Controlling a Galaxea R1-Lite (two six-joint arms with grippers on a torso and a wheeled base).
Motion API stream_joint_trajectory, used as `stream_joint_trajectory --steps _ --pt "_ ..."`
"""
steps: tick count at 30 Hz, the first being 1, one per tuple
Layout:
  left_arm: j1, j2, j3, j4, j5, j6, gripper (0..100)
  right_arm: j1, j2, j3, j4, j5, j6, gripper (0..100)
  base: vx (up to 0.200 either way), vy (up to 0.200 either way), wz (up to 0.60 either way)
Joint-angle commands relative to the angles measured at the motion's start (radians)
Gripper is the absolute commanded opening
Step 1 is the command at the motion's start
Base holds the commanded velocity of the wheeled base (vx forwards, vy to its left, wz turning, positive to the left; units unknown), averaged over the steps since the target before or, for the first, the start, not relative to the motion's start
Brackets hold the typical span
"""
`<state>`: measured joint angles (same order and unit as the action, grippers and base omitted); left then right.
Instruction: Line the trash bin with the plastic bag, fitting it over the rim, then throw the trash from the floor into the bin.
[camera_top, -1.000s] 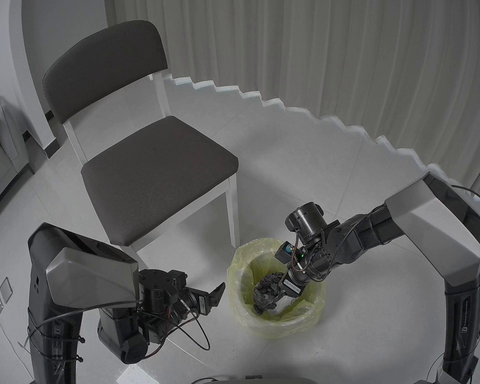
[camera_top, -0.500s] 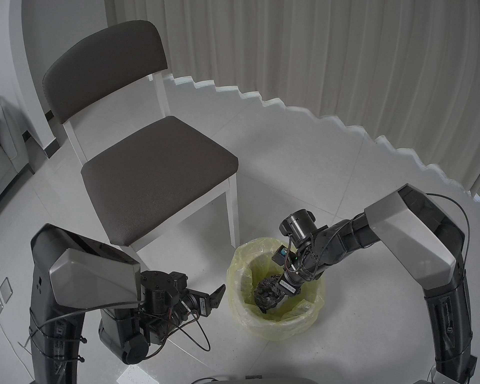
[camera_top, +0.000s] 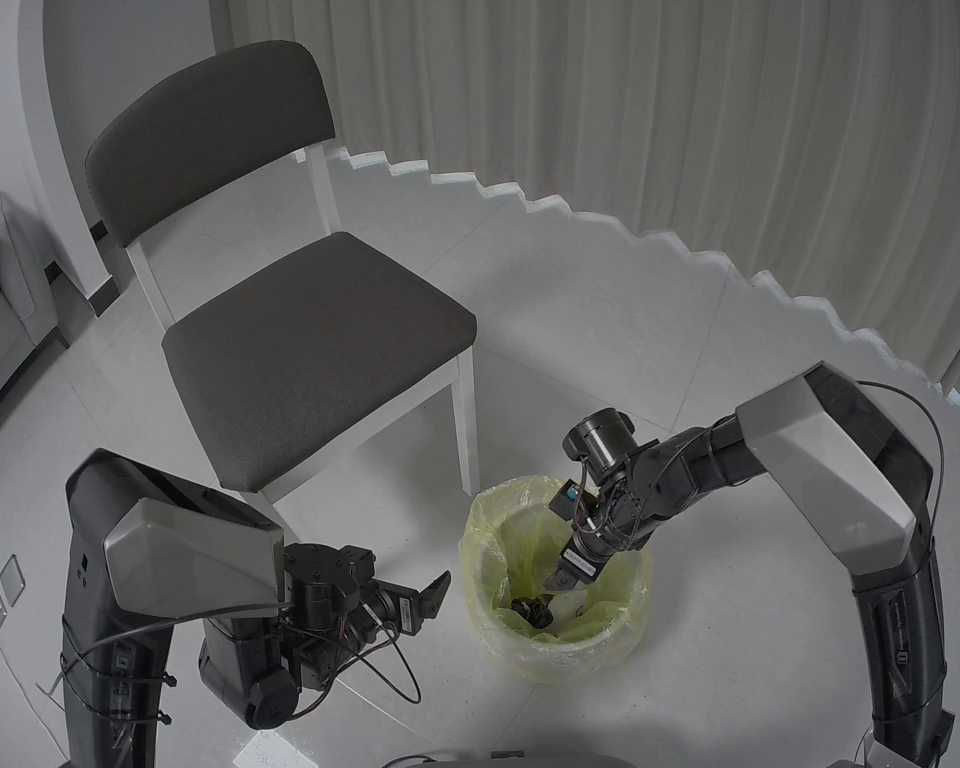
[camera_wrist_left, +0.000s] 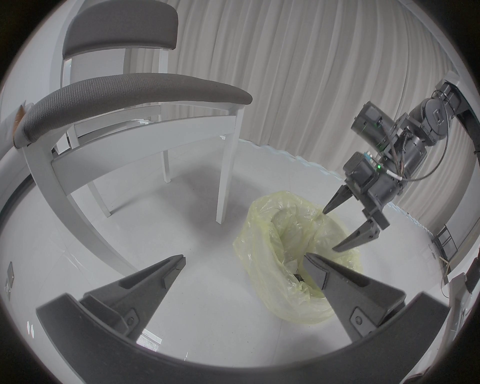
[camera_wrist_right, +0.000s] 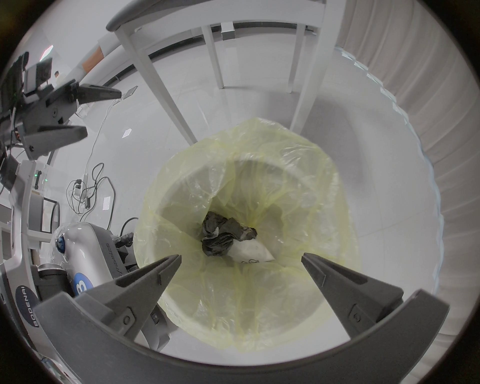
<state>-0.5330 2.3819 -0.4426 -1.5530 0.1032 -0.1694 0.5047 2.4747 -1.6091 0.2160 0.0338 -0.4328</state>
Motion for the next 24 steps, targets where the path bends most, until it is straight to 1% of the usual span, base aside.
stream_joint_trajectory --steps 1,4,5,6,8,11,14,16,17,18,20,23,24 --pt "0.002 -0.009 0.001 -0.018 0.001 -0.001 100 -0.052 -0.122 0.046 -0.001 0.0 0.0 100 0.0 0.0 0.0" --pt "0.014 -0.013 0.001 -0.018 0.0 0.002 100 -0.104 -0.211 0.1 -0.001 0.0 0.02 100 0.0 0.0 0.0" --pt "0.014 -0.013 0.001 -0.018 0.0 0.002 100 -0.104 -0.211 0.1 -0.001 0.0 0.02 100 0.0 0.0 0.0" --pt "0.042 -0.018 0.004 -0.018 0.0 0.002 100 -0.14 -0.278 0.141 -0.003 0.0 0.039 100 0.0 0.0 0.0" --pt "0.054 -0.036 0.007 -0.018 0.0 0.002 100 -0.179 -0.342 0.183 -0.003 0.0 0.049 100 0.0 0.0 0.0" --pt "0.077 -0.109 0.05 -0.016 -0.005 0.001 100 -0.247 -0.479 0.278 -0.006 0.003 0.051 100 0.0 0.0 0.0" --pt "0.077 -0.171 0.111 -0.018 -0.011 0.001 100 -0.295 -0.591 0.37 -0.009 0.008 0.049 100 0.0 0.0 0.0" --pt "0.067 -0.214 0.171 -0.018 -0.014 0.004 100 -0.316 -0.663 0.433 -0.013 0.011 0.051 100 0.0 0.0 0.0" --pt "0.065 -0.221 0.174 -0.018 -0.014 0.004 100 -0.318 -0.669 0.437 -0.013 0.011 0.051 100 0.0 0.0 0.0" --pt "0.047 -0.27 0.217 -0.018 -0.014 0.005 100 -0.336 -0.738 0.492 -0.015 0.015 0.051 100 0.0 0.0 0.0" --pt "0.025 -0.342 0.255 -0.018 -0.013 0.002 100 -0.35 -0.804 0.555 -0.015 0.015 0.052 100 0.0 0.0 0.0" --pt "0.019 -0.457 0.315 -0.018 -0.011 0.008 100 -0.383 -0.948 0.676 -0.024 0.014 0.052 100 0.0 0.0 0.0" --pt "0.018 -0.469 0.32 -0.018 -0.011 0.008 100 -0.388 -0.962 0.687 -0.024 0.014 0.052 100 0.0 0.0 0.0"
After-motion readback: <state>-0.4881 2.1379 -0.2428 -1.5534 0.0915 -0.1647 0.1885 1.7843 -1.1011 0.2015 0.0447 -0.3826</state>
